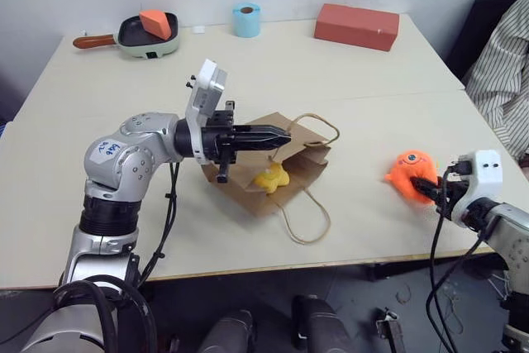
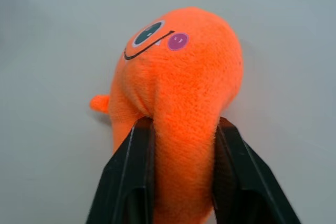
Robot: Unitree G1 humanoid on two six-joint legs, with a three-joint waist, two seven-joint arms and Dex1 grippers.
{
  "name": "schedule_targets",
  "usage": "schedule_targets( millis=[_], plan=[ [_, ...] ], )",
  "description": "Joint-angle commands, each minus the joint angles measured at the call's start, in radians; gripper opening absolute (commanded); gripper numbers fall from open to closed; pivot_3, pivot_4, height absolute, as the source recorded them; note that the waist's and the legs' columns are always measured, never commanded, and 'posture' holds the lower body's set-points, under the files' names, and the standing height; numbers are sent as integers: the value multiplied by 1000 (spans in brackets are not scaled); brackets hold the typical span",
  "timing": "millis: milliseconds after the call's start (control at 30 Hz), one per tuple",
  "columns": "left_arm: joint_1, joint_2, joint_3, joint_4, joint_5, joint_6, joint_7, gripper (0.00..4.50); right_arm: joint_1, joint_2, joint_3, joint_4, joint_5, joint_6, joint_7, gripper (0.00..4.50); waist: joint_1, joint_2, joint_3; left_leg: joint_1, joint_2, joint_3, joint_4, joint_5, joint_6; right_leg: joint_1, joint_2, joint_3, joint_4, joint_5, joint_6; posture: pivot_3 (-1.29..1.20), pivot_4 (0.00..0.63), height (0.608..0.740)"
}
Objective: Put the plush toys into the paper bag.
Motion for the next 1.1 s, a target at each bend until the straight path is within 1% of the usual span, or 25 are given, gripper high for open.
schedule_targets(
  millis=[33, 100, 200, 267, 333, 400, 533, 600, 867, 1033, 1067, 1100],
  plan=[
    [-19, 8, 19, -14, -5, -19, 0, 0, 5, -30, -20, -209, 224, 94, 72, 104, 0, 0, 0, 0, 0, 0, 0, 0, 0, 0, 0, 0, 0, 0, 0, 0, 150, 740],
    [-23, 6, 17, -14, -5, -18, 1, 0, -16, -24, 42, -275, 295, 136, 55, 5, 3, 0, 0, 0, 0, 0, 0, 0, 0, 0, 0, 0, 0, 0, 0, 0, 150, 740],
    [-28, 3, 14, -15, -9, -13, 1, 0, -89, 28, 173, -297, 301, 146, -14, 5, 4, 0, 0, 0, 0, -1, 1, 0, 0, 1, 0, 0, -1, 0, 0, 0, 150, 740],
    [-26, 0, 10, -23, -13, -8, 1, 0, -161, 97, 284, -266, 274, 144, -68, 5, 3, 0, 0, 0, 0, -1, 1, 0, 0, 1, 0, 0, 0, 0, 0, 0, 150, 740],
    [-22, 0, 6, -38, -25, 4, -6, 0, -230, 151, 384, -207, 213, 124, -106, 5, 1, 0, 0, 0, 0, -1, 0, 0, 0, 0, 0, 0, 0, 0, 0, 0, 150, 740],
    [-17, 5, 2, -53, -37, 16, -18, 0, -303, 213, 435, -122, 171, 105, -145, 5, -1, 0, 0, 0, 0, -1, 0, 0, 0, 0, 0, -1, 0, 0, 0, 0, 150, 740],
    [-5, 12, -8, -73, -42, 28, -29, 0, -416, 321, 443, 55, 120, 79, -214, 5, -1, 0, 0, -1, 0, -2, 0, 0, 0, -1, 0, -2, 0, 0, 0, 0, 150, 740],
    [2, 15, -8, -90, -52, 41, -29, 0, -457, 379, 418, 133, 122, 74, -245, 5, -2, 0, 0, -1, -1, -2, 0, 0, 0, 0, -1, -3, 1, 0, 0, 0, 150, 740],
    [23, 24, -5, -123, -62, 58, -24, 0, -565, 487, 375, 358, 73, -25, -288, 5, -30, 0, 0, -1, 0, -2, 0, 0, 0, -1, -1, -3, 2, 0, 0, 0, 150, 740],
    [19, 27, -6, -109, -54, 53, -30, 0, -644, 541, 351, 488, 54, -81, -296, 5, -50, 0, 0, -1, 0, -2, 0, 0, 0, -2, 0, -4, 3, 0, -1, 0, 150, 740],
    [17, 25, -7, -104, -52, 50, -30, 0, -654, 549, 359, 518, 43, -96, -287, 720, -53, 0, 0, -1, 0, -2, 0, 0, 0, -2, 0, -4, 3, 0, -1, 0, 150, 740],
    [14, 22, -8, -98, -48, 46, -29, 0, -659, 550, 379, 546, 21, -113, -277, 954, -55, 0, 0, -1, 0, -2, 0, 0, 0, -2, 0, -4, 3, 0, -1, 0, 150, 740]
  ],
)
